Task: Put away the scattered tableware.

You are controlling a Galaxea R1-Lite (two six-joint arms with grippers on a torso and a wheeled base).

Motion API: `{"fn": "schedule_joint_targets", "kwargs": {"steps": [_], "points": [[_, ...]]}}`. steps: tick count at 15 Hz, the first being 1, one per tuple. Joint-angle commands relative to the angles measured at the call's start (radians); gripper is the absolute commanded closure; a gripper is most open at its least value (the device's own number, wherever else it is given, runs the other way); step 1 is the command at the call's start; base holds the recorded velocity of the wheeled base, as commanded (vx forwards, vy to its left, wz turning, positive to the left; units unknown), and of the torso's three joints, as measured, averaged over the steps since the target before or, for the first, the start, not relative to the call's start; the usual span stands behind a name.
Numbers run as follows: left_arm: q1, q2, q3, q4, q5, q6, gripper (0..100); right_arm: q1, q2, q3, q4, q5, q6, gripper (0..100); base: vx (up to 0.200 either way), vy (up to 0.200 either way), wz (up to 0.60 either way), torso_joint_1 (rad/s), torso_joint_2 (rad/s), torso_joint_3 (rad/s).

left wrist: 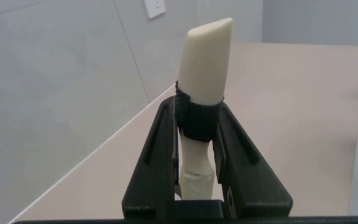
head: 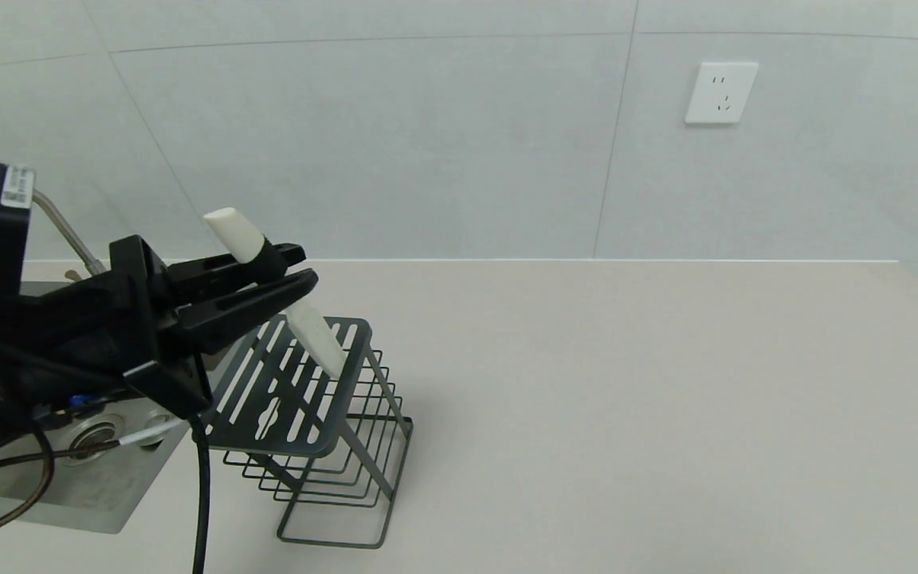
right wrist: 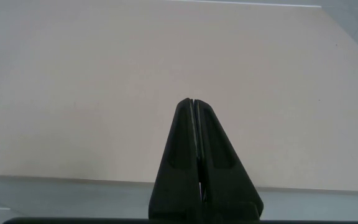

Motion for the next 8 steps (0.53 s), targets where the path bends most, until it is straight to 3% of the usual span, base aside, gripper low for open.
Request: {"fn": "schedule_joint_targets", "kwargs": {"steps": [1,3,8], "points": [[-0.002,0.027,0.007,-0.001,0.0,0.017,100,0.0,0.001,0.0,0.0,0.0,0.001,100,0.0,0.0,0.0,0.0,0.0,0.0],[-0.004,0.04,0.011,-0.001,0.0,0.037,100,0.0,0.001,0.0,0.0,0.0,0.001,100,0.0,0.0,0.0,0.0,0.0,0.0],[-0.013,0.054,0.011,-0.001,0.003,0.038,100,0.0,0.001,0.0,0.0,0.0,0.001,100,0.0,0.0,0.0,0.0,0.0,0.0]]}}
